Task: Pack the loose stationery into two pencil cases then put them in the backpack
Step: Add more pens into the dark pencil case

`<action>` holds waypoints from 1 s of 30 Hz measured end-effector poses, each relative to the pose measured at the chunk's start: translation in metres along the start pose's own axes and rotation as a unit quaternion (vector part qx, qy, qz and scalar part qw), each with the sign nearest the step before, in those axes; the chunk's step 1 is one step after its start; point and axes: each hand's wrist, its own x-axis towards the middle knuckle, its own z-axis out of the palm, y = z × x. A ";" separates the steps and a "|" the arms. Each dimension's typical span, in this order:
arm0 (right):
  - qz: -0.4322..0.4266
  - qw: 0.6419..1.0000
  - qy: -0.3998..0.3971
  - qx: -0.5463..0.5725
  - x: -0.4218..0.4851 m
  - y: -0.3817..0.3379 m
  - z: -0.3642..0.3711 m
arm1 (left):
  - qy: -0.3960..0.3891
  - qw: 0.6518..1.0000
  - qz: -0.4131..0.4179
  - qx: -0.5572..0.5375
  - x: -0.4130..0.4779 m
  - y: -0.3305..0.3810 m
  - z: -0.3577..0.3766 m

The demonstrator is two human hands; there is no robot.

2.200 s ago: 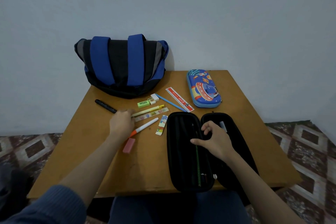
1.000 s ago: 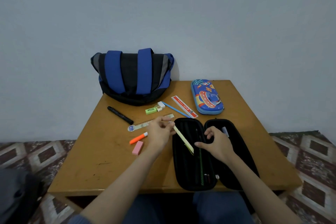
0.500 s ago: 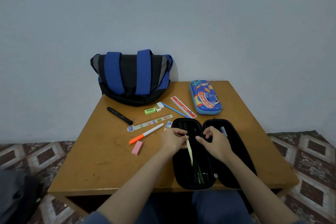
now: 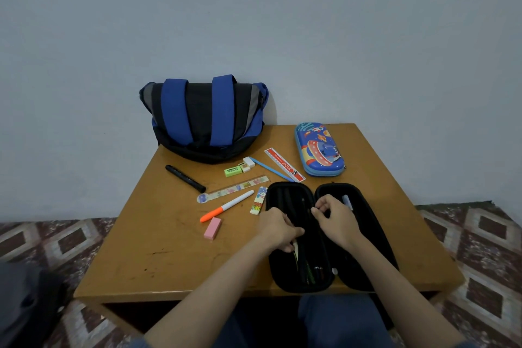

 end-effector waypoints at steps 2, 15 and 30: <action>-0.001 1.000 0.001 0.000 0.000 0.000 0.000 | 0.024 0.998 0.015 0.052 0.000 -0.001 0.003; 0.010 1.000 0.000 0.002 -0.002 -0.002 -0.001 | 0.045 0.998 0.034 -0.014 -0.003 -0.010 0.018; 0.014 1.000 -0.013 -0.010 -0.004 -0.003 -0.002 | 0.197 0.974 0.083 0.076 0.014 -0.036 -0.050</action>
